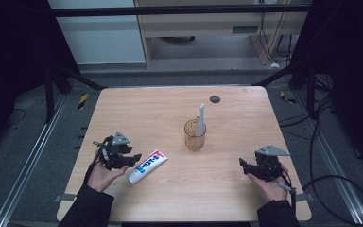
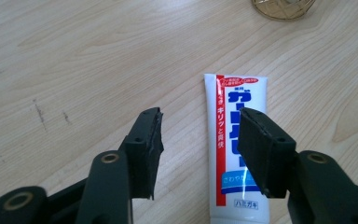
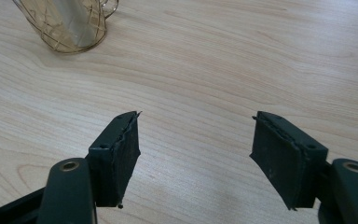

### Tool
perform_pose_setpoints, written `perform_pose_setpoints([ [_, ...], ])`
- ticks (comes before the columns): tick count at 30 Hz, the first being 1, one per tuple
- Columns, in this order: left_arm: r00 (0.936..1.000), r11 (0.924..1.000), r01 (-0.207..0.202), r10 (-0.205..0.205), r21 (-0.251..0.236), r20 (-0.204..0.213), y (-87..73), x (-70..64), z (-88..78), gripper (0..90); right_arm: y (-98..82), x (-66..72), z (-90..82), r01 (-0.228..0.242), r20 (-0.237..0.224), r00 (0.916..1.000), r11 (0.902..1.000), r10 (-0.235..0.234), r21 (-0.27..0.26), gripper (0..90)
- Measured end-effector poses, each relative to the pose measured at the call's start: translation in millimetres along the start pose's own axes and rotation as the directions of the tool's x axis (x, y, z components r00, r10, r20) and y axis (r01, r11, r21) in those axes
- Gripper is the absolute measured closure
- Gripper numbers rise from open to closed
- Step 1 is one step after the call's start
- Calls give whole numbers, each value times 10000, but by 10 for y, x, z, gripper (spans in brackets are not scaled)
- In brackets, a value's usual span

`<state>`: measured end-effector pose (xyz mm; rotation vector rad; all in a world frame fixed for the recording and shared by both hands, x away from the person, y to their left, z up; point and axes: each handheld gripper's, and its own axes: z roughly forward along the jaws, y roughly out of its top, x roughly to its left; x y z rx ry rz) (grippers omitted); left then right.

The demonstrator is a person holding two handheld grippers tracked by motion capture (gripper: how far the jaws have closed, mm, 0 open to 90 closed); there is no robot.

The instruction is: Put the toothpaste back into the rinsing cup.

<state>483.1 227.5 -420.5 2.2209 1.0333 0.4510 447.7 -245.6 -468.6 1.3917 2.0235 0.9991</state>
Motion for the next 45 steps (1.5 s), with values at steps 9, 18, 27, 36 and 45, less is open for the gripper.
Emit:
perform_pose_setpoints([
  [9,9995,9995,-311,311,48,62,157,-95,38,401,51,-11,-1,89,-88,9999,9999,-89,-81,299],
  [18,9993,9989,-357,353,304,127,258,-89,222,346,75,-56,-10,-17,19,10000,9998,17,-214,279],
  [27,9978,9961,-582,560,660,350,311,-145,317,323,74,-77,-15,-63,119,9999,9998,66,-206,263],
  [36,9954,9861,-912,862,1386,423,275,-175,407,325,76,-43,-8,176,142,9997,9998,-174,-124,254],
  [45,9943,9784,-1009,927,1805,532,252,-192,482,334,70,-41,3,146,102,9998,9999,-145,-61,255],
])
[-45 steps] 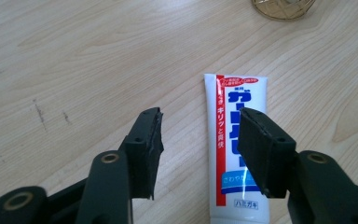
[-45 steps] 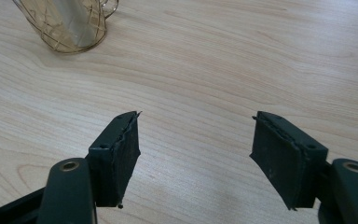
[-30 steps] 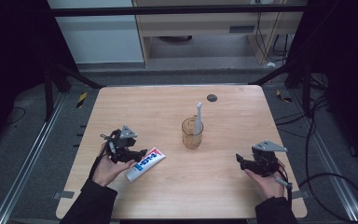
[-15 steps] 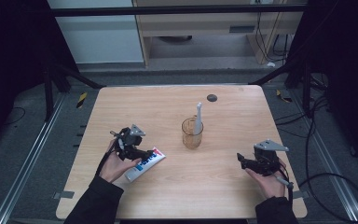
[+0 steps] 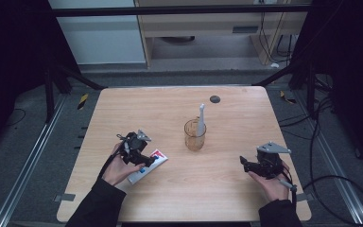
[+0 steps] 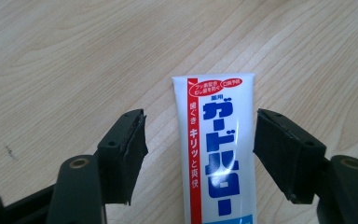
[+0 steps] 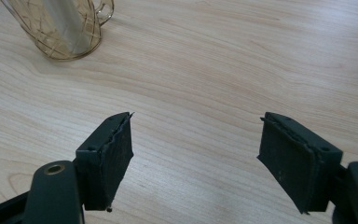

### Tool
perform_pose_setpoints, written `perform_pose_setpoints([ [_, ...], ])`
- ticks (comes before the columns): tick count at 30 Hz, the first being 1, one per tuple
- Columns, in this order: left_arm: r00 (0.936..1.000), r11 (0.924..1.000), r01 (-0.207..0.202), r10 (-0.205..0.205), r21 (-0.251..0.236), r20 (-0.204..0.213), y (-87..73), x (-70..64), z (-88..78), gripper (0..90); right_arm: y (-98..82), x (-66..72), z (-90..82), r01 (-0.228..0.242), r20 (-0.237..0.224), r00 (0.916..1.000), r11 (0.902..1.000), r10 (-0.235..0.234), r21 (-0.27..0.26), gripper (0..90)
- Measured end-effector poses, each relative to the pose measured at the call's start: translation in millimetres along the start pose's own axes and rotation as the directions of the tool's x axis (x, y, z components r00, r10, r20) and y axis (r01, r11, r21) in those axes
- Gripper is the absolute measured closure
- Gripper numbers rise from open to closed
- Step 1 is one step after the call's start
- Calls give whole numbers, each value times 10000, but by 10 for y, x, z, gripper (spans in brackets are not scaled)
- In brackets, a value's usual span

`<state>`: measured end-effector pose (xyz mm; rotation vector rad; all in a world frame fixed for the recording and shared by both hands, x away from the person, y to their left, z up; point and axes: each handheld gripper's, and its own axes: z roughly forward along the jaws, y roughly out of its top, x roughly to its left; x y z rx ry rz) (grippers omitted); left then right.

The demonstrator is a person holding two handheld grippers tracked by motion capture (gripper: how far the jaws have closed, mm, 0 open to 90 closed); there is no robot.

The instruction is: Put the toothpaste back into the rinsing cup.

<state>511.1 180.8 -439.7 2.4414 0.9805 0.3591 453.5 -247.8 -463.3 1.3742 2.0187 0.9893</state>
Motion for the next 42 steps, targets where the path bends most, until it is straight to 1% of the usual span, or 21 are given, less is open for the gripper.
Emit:
perform_pose_setpoints([
  [8,9996,9989,-74,61,463,265,9,-41,93,354,-8,13,25,52,-84,10000,9999,-51,105,255],
  [9,9996,9990,-53,40,450,288,8,-46,105,357,-9,18,29,33,-79,10000,9999,-32,114,255],
  [15,9992,9978,-148,124,643,372,18,-64,141,364,-18,16,45,58,-98,9999,9998,-56,176,254],
  [22,9988,9951,-169,124,971,467,17,-76,216,369,-16,20,42,49,-124,9999,9998,-47,172,254],
  [25,9987,9946,-139,88,1024,507,13,-73,243,373,-18,20,48,135,-125,9998,9997,-132,188,255],
  [28,9988,9939,-146,94,1093,483,13,-74,265,376,-17,29,56,50,-130,9999,9997,-47,222,255],
  [34,9988,9925,-127,67,1217,489,15,-60,306,392,-16,33,65,81,-145,9999,9996,-78,256,256],
  [41,9986,9913,-107,37,1309,536,20,-53,337,386,-14,34,66,65,-178,9998,9996,-60,270,258],
  [42,9985,9903,-110,34,1385,552,21,-49,350,383,-13,37,65,33,-198,9998,9996,-28,284,258],
])
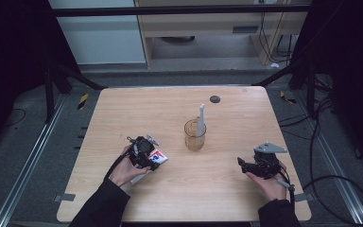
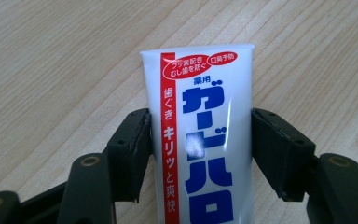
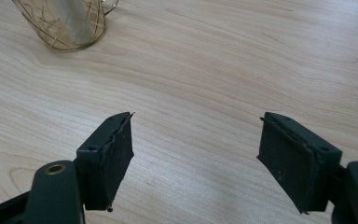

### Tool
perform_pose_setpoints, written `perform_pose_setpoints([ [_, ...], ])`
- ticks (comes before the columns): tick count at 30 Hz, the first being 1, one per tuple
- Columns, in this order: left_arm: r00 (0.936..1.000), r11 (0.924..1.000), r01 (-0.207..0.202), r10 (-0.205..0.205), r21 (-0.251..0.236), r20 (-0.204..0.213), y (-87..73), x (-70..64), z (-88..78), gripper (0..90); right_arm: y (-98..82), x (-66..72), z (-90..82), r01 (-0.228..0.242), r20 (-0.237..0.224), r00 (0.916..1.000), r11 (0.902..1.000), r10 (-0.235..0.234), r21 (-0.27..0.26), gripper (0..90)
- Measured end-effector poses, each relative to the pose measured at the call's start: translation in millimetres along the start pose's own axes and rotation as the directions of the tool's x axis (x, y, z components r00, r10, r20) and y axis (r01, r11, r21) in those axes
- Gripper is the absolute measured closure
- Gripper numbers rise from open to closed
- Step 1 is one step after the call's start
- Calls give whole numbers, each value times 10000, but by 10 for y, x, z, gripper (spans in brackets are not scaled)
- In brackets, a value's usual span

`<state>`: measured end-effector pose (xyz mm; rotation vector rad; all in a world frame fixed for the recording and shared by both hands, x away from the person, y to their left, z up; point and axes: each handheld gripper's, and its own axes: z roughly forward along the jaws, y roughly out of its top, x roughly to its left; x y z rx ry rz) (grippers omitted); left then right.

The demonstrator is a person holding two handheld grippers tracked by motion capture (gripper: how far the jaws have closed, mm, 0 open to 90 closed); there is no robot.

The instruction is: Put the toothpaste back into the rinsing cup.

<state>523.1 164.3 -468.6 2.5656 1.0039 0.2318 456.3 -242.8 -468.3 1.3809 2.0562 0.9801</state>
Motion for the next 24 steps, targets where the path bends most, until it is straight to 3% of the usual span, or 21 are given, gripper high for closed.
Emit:
perform_pose_setpoints([
  [12,9998,9994,188,-189,278,50,20,7,34,417,1,8,5,78,51,10000,10000,-78,-5,260],
  [20,9981,9979,610,-612,195,94,11,13,-48,567,-3,3,3,78,59,10000,10000,-78,-13,262],
  [24,9980,9980,625,-626,138,107,-3,8,-103,646,-6,10,4,64,11,10000,10000,-64,21,269],
])
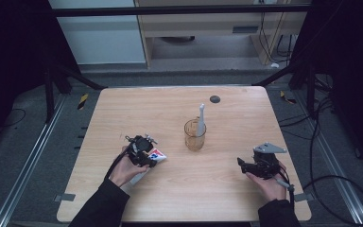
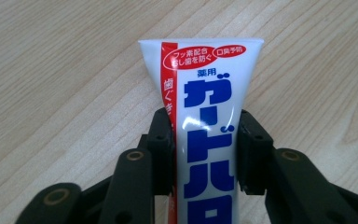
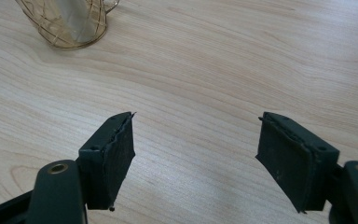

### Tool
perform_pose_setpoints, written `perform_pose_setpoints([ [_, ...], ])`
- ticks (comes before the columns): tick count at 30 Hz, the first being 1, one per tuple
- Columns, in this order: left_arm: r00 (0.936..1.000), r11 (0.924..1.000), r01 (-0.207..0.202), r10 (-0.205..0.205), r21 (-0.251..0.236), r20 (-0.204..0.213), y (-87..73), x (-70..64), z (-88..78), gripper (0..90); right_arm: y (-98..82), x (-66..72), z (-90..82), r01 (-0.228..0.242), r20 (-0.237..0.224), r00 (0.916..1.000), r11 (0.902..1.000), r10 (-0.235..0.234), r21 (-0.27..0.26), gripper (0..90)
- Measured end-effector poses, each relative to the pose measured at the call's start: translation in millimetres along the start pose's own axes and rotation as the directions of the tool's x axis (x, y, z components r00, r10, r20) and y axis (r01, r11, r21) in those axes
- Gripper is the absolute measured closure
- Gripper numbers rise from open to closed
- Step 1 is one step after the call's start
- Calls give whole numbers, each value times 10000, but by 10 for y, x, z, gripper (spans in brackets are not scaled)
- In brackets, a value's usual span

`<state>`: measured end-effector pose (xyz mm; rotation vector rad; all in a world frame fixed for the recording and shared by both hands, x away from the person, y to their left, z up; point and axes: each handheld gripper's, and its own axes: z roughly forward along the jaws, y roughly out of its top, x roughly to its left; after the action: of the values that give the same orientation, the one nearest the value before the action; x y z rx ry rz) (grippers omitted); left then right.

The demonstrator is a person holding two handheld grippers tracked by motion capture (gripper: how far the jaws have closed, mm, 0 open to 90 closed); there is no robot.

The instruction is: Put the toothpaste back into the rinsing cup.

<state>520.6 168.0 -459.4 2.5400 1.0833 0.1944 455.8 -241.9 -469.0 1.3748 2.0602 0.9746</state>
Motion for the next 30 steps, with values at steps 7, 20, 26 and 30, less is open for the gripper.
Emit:
perform_pose_setpoints([
  [7,9990,9990,292,-281,-349,338,-39,35,-105,685,-8,-17,-13,11,8,10000,10000,-11,-31,273],
  [20,9980,9675,623,-618,-2451,96,-102,96,-617,697,-22,-26,-26,-50,72,10000,10000,50,-65,272],
  [26,9966,9337,699,-808,-3512,-165,-106,86,-804,698,-19,-23,-32,-34,78,10000,9999,35,-104,269],
  [30,9938,8996,715,-1012,-4309,-465,-95,85,-921,698,-19,-28,-32,43,164,9999,9998,-40,-180,269],
])
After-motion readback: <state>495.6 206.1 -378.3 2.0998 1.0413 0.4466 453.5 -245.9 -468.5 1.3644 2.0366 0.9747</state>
